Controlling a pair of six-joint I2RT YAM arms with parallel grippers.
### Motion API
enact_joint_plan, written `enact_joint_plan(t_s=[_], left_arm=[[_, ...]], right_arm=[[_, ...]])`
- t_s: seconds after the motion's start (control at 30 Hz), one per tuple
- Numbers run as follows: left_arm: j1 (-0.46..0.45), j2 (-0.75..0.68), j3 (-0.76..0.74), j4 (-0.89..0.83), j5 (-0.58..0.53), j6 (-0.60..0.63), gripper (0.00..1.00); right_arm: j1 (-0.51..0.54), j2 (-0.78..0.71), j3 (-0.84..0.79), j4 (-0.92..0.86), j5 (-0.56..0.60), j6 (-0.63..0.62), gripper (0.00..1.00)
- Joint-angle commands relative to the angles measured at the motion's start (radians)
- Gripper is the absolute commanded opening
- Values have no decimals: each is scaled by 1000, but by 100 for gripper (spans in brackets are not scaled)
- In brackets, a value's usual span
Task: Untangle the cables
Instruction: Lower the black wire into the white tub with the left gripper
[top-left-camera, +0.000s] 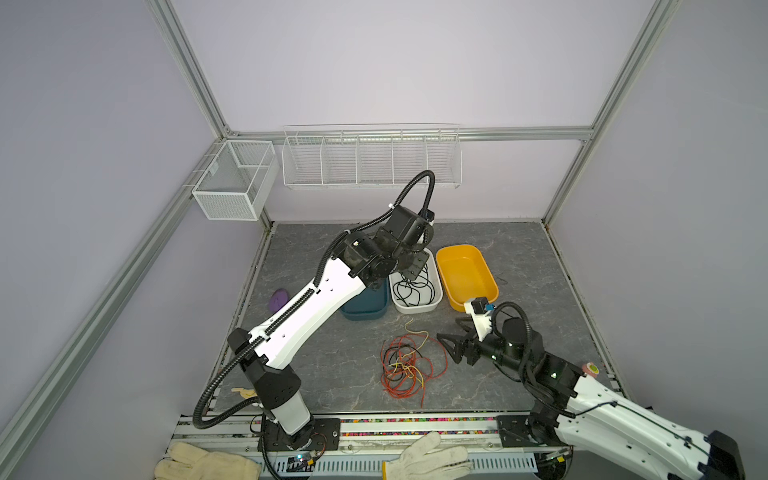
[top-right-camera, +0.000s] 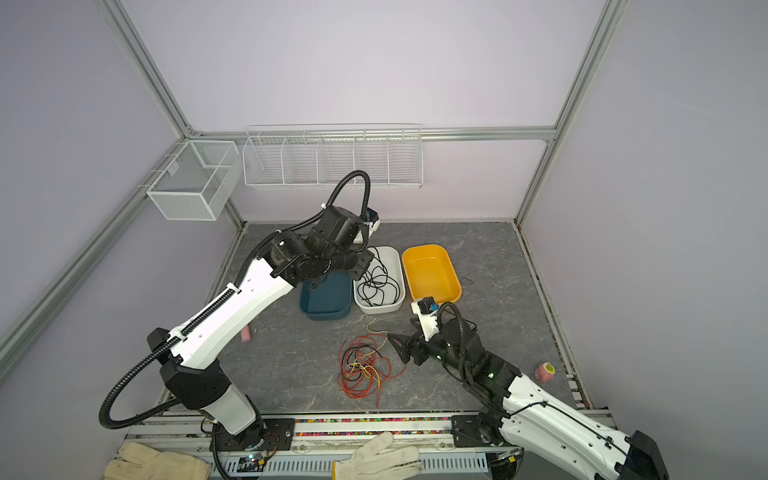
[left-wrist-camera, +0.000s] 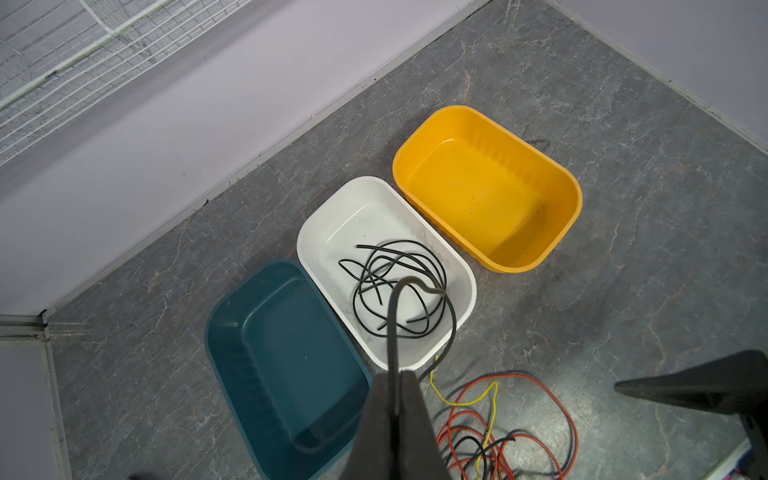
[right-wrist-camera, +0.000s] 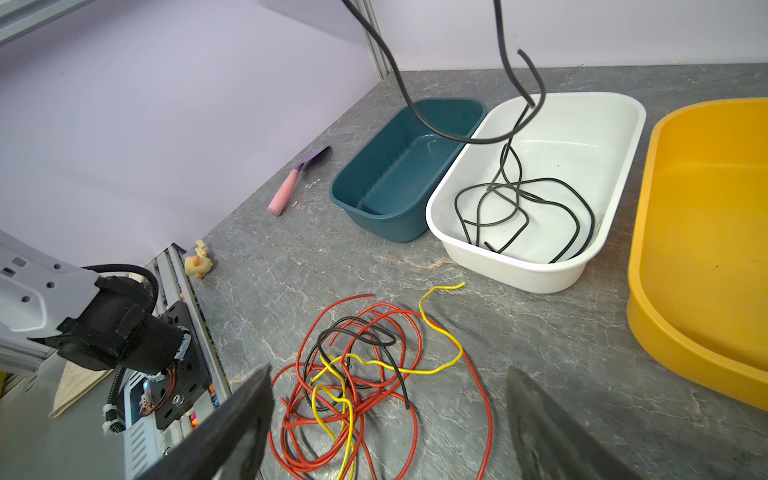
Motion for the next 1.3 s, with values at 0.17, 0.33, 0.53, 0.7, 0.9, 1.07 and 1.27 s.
enact_joint_plan(t_s=[0.17,0.33,0.53,0.7,0.9,1.07,1.27], left_arm=[[26,39,-59,68,-3,26,0],[29,69,-80,77,-7,22,0],[30,88,-114,98,-11,12,0],[30,112,-133,113,-18,7,0],[36,153,-134,128,-31,0,0],[46,196,-127,131,-47,1,0],[64,239,-132,133,-66,1,0]], right_arm=[[6,-25,-5,30,4,-11,88],[5,-17,-5,30,1,-11,88],[5,-13,-3,32,-1,-10,88],[5,-13,-5,32,-3,-9,88],[5,-15,-3,32,-4,-8,88],[5,-20,-4,29,-3,-8,88],[5,-24,-3,26,-5,-7,88]])
